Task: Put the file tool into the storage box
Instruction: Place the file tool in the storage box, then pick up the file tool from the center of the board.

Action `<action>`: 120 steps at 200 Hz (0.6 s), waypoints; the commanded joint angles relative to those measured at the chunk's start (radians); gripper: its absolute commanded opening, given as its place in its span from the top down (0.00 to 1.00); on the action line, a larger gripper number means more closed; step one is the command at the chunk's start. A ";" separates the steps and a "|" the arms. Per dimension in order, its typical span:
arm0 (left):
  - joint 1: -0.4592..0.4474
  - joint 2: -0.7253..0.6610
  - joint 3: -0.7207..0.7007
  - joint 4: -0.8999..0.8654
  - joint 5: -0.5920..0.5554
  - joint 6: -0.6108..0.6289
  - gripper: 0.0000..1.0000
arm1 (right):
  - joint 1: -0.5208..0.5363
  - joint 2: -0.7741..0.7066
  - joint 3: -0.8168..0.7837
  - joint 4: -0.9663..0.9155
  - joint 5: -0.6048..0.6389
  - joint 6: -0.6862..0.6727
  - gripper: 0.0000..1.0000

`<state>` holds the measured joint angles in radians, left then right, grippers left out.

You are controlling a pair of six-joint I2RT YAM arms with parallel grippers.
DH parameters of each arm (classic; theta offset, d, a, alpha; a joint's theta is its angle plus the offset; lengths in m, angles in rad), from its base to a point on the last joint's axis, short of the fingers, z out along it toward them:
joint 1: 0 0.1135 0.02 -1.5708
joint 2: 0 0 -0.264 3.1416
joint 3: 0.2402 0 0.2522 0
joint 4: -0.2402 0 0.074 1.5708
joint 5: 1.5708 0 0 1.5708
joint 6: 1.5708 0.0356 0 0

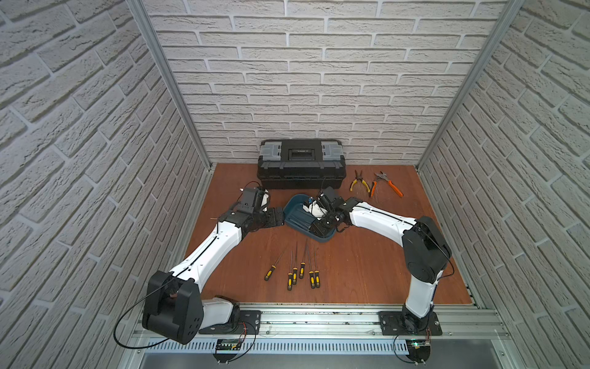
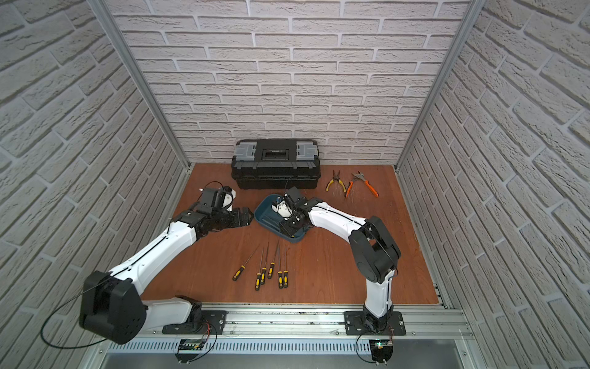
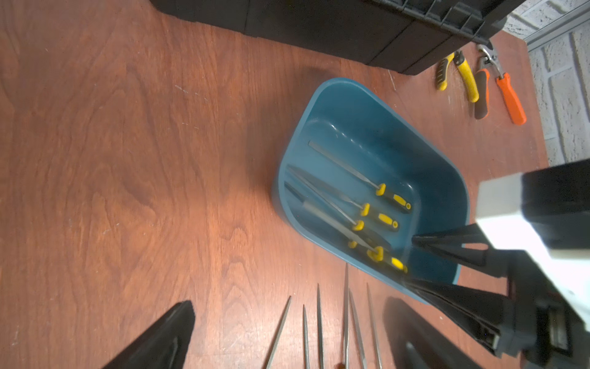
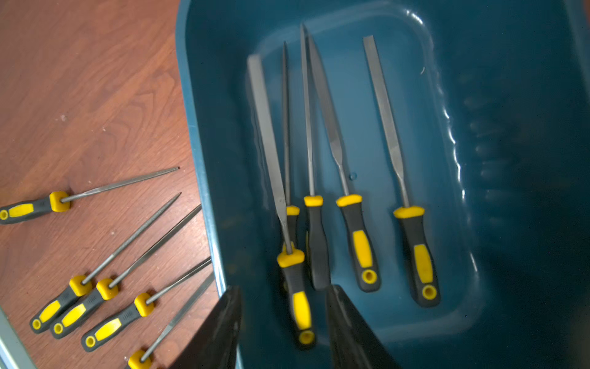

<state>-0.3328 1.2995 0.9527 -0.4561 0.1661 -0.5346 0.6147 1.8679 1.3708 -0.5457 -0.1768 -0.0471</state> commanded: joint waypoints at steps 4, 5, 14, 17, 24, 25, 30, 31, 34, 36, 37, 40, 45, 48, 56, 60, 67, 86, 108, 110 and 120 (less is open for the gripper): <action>-0.024 0.026 0.021 0.012 -0.003 -0.004 0.02 | -0.004 -0.105 -0.050 0.054 0.006 0.056 0.47; -0.026 0.027 0.022 0.013 -0.004 -0.005 0.02 | -0.004 -0.108 -0.051 0.054 0.009 0.059 0.47; -0.039 0.029 0.020 0.015 -0.015 -0.014 0.02 | -0.003 -0.133 -0.063 0.056 0.031 0.085 0.46; -0.042 0.029 0.020 0.016 -0.018 -0.018 0.02 | -0.003 -0.143 -0.069 0.055 0.038 0.094 0.46; -0.055 0.029 0.018 0.021 -0.028 -0.026 0.02 | -0.003 -0.167 -0.082 0.056 0.053 0.119 0.46; -0.058 0.029 0.017 0.022 -0.030 -0.027 0.02 | -0.003 -0.170 -0.085 0.056 0.056 0.123 0.46; -0.069 0.027 0.015 0.025 -0.040 -0.033 0.02 | -0.003 -0.190 -0.096 0.058 0.065 0.142 0.46; -0.071 0.027 0.015 0.026 -0.042 -0.034 0.02 | -0.004 -0.193 -0.098 0.058 0.068 0.147 0.46; -0.079 0.027 0.014 0.026 -0.048 -0.036 0.02 | -0.002 -0.203 -0.105 0.059 0.075 0.161 0.46; -0.084 0.027 0.014 0.028 -0.050 -0.038 0.02 | -0.001 -0.212 -0.111 0.059 0.080 0.171 0.46; -0.086 0.026 0.014 0.028 -0.054 -0.039 0.02 | 0.000 -0.215 -0.113 0.059 0.082 0.176 0.46; -0.095 0.026 0.013 0.027 -0.062 -0.042 0.02 | 0.000 -0.227 -0.122 0.061 0.091 0.191 0.46; -0.109 0.025 0.012 0.028 -0.074 -0.045 0.02 | 0.003 -0.246 -0.135 0.061 0.099 0.218 0.46; -0.119 0.025 0.012 0.027 -0.081 -0.046 0.02 | 0.003 -0.258 -0.143 0.060 0.106 0.230 0.46; -0.143 0.025 0.012 0.023 -0.099 -0.050 0.02 | 0.013 -0.289 -0.165 0.053 0.121 0.259 0.46; -0.153 0.024 0.012 0.020 -0.108 -0.052 0.02 | 0.020 -0.306 -0.177 0.047 0.135 0.271 0.46; -0.172 0.022 0.012 0.017 -0.118 -0.058 0.02 | 0.035 -0.336 -0.196 0.037 0.175 0.297 0.46; -0.207 0.010 0.002 0.013 -0.137 -0.077 0.02 | 0.083 -0.419 -0.259 0.021 0.263 0.374 0.46; -0.238 -0.027 -0.025 0.019 -0.156 -0.103 0.02 | 0.149 -0.531 -0.351 0.019 0.353 0.477 0.47; -0.242 -0.029 -0.027 0.019 -0.158 -0.104 0.02 | 0.155 -0.541 -0.360 0.020 0.360 0.486 0.47; -0.255 -0.047 -0.037 0.016 -0.167 -0.110 0.02 | 0.188 -0.592 -0.409 0.023 0.392 0.537 0.47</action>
<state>-0.5617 1.3060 0.9459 -0.4515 0.0467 -0.6113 0.7433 1.3777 1.0496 -0.5194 0.0864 0.3290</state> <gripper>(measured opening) 0.983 0.533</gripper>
